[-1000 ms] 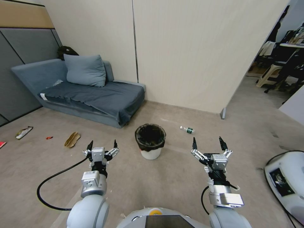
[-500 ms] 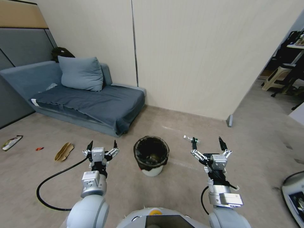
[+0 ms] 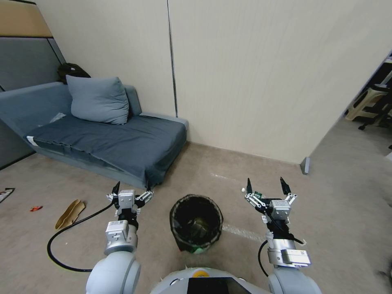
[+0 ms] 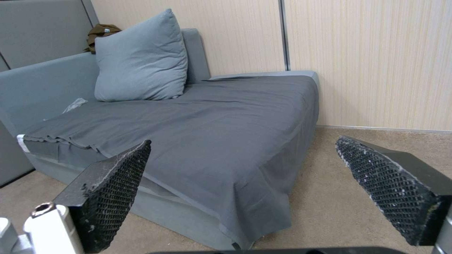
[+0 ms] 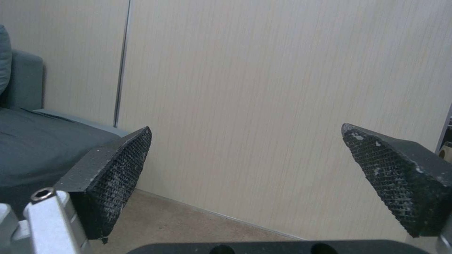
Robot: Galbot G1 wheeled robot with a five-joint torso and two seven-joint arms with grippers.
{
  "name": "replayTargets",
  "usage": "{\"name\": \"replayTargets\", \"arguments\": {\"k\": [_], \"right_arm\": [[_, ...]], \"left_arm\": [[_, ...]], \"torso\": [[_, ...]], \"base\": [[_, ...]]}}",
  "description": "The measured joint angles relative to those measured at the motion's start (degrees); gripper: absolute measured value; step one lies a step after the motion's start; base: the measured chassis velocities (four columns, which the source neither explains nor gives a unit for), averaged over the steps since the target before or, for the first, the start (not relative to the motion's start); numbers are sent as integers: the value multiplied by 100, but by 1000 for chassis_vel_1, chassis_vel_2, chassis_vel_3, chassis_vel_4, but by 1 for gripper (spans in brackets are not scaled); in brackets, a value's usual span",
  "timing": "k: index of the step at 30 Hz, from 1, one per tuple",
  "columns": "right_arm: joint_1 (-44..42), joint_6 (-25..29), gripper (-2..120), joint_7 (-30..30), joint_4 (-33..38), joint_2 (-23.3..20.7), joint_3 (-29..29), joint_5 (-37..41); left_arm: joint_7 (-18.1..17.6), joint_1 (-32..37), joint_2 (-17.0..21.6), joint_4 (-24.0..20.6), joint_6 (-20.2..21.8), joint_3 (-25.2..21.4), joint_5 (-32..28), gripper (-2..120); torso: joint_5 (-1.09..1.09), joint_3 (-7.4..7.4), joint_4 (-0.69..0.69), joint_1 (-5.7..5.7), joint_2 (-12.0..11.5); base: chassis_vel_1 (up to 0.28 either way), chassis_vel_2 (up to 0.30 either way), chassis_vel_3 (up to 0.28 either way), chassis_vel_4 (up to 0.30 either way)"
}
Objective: Pick up the trash bin, then pick up the garbage from the floor and place it into the trash bin.
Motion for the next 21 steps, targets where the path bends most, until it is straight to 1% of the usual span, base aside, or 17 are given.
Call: {"name": "replayTargets", "arguments": {"k": [21], "right_arm": [[-1, -2, 100, 1, 3, 0, 0, 0]], "left_arm": [[0, -1, 0, 0, -1, 0, 0, 100]], "torso": [[-1, 0, 0, 0, 0]], "base": [[0, 0, 0, 0]]}}
